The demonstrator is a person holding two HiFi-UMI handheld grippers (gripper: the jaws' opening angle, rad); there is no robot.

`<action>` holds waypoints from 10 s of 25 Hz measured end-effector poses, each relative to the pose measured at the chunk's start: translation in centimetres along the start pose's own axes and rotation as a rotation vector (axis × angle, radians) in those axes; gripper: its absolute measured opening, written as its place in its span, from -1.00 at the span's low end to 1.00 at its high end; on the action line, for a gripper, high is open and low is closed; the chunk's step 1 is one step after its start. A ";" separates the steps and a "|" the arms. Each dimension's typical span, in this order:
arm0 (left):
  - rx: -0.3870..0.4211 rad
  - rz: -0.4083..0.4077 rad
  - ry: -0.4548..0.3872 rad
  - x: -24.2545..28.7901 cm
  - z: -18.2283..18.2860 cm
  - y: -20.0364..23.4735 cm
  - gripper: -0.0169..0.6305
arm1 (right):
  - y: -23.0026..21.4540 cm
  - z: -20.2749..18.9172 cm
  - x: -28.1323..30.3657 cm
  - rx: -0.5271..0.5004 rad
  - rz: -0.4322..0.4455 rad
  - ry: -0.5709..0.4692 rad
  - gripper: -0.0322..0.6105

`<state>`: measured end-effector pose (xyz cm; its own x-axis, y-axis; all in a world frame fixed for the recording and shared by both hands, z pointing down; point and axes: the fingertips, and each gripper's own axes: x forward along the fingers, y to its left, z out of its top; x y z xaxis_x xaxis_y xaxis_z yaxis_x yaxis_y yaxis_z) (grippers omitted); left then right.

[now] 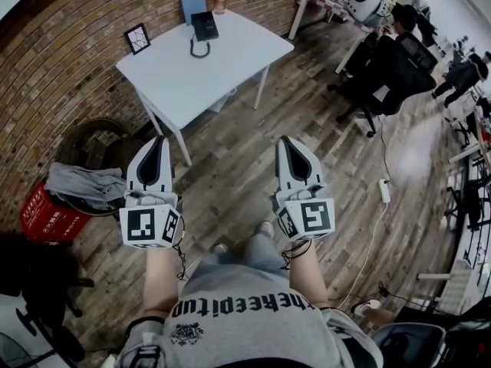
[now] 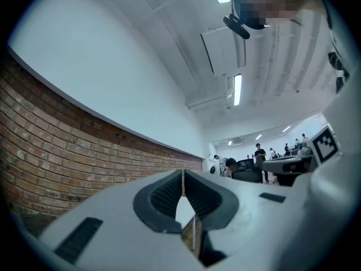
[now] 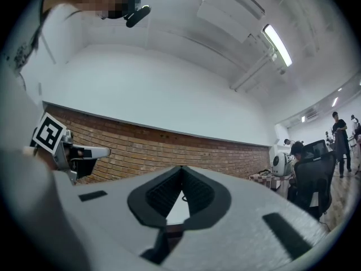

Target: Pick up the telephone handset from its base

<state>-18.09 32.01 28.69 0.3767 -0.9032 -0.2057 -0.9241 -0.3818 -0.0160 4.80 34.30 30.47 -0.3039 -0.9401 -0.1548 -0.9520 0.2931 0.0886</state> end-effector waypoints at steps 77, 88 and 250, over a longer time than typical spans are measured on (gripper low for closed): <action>0.068 0.110 0.018 54.1 -8.4 14.6 -0.91 | -23.1 -8.5 54.2 0.030 0.166 -0.050 -0.89; 0.048 0.067 0.127 59.5 -14.8 19.4 -0.91 | -22.8 -12.0 60.6 0.059 0.158 0.016 -0.89; -0.107 0.229 0.059 45.4 -11.3 9.3 -0.74 | -22.0 -8.6 47.3 0.013 0.393 0.019 -0.89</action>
<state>-8.84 -14.75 30.24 0.1644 -0.9772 -0.1345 -0.9749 -0.1817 0.1284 11.75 -18.13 29.69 -0.6449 -0.7586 -0.0927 -0.7634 0.6337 0.1255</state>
